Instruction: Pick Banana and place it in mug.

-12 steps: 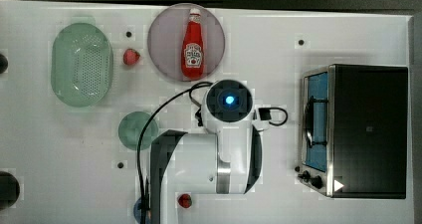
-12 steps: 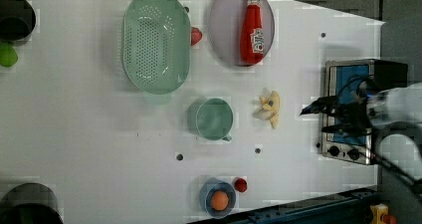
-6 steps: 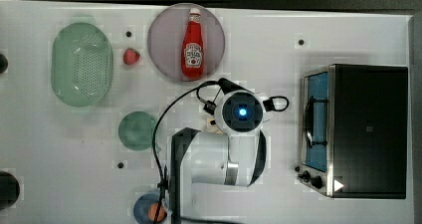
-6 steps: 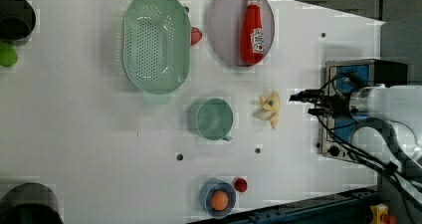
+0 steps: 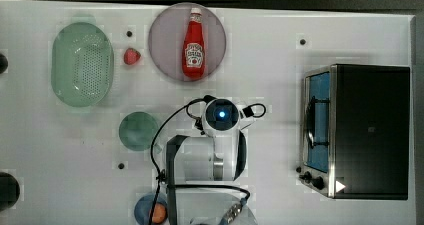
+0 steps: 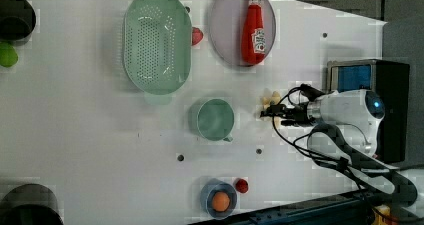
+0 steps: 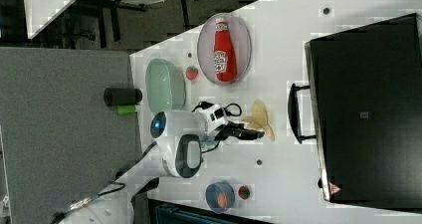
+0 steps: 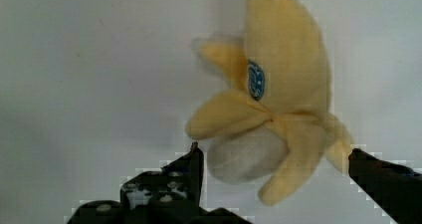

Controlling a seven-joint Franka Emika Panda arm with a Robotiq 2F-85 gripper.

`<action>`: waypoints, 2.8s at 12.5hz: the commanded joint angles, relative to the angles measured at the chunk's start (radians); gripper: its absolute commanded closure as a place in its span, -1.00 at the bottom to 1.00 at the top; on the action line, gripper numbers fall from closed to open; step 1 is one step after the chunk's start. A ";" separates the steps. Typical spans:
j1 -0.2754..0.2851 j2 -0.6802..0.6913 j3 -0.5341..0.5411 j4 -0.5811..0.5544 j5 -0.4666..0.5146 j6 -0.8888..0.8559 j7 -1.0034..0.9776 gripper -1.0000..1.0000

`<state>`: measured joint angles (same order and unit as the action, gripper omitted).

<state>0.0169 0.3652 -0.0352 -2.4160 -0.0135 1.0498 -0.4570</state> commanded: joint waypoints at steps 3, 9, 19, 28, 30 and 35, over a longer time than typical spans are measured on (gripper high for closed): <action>-0.015 0.026 0.010 0.011 0.008 0.119 -0.032 -0.32; -0.017 -0.053 0.011 0.004 0.008 0.120 -0.032 0.37; 0.020 -0.575 0.143 0.277 0.039 -0.732 0.128 0.37; 0.042 -0.391 0.452 0.220 0.116 -0.523 0.759 0.37; 0.041 -0.360 0.450 0.163 0.100 -0.411 0.762 0.37; 0.042 -0.274 0.446 0.062 0.083 -0.218 0.762 -0.10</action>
<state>0.0586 0.1014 0.4304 -2.3672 0.0603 0.8047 0.2338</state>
